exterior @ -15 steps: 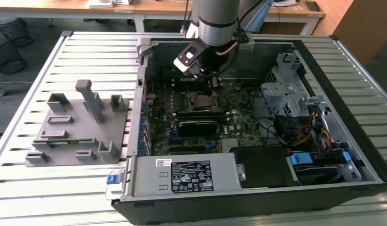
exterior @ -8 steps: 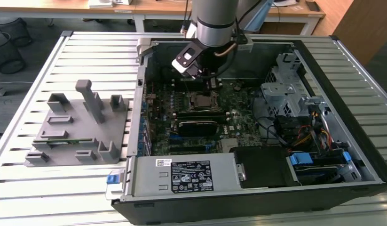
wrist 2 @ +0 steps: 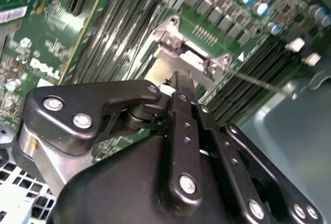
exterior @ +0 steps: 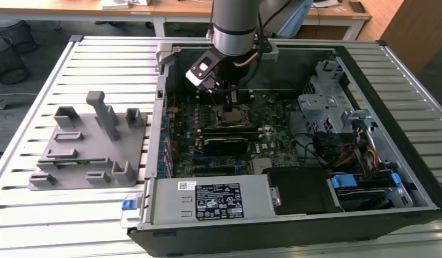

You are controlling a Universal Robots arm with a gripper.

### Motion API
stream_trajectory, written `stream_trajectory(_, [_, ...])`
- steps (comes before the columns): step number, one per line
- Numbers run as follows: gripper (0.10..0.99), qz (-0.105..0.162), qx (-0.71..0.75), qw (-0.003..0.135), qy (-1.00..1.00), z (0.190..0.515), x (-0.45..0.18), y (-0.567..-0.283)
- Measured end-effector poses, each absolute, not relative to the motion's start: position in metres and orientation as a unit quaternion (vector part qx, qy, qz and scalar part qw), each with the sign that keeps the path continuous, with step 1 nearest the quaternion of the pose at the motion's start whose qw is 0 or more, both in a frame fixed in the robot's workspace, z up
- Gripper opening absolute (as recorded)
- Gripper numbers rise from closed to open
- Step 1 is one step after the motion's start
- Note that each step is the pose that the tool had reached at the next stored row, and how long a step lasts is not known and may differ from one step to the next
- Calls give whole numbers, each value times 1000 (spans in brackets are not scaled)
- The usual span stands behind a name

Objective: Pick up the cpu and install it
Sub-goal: 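Close the cpu cover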

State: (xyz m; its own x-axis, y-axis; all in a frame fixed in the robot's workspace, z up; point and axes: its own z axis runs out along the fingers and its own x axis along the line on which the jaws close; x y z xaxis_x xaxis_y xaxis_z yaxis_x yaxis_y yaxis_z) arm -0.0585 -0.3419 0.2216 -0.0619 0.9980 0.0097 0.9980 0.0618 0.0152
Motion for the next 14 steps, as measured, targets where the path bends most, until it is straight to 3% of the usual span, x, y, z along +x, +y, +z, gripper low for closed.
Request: stream_trajectory(14, [106,9,685,2,729,204,-64,-341])
